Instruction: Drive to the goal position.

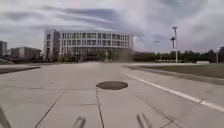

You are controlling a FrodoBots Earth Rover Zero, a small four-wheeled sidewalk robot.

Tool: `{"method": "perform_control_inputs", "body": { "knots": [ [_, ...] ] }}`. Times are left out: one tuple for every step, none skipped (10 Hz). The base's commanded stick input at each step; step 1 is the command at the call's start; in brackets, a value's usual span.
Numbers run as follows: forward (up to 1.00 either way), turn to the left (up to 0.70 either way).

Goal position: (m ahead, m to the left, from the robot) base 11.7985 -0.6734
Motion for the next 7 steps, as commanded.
{"method": "perform_control_inputs", "body": {
  "knots": [
    [1.0,0.0],
    [1.0,0.0],
    [1.0,0.0],
    [1.0,0.0],
    [1.0,0.0],
    [1.0,0.0],
    [1.0,0.27]
  ]
}}
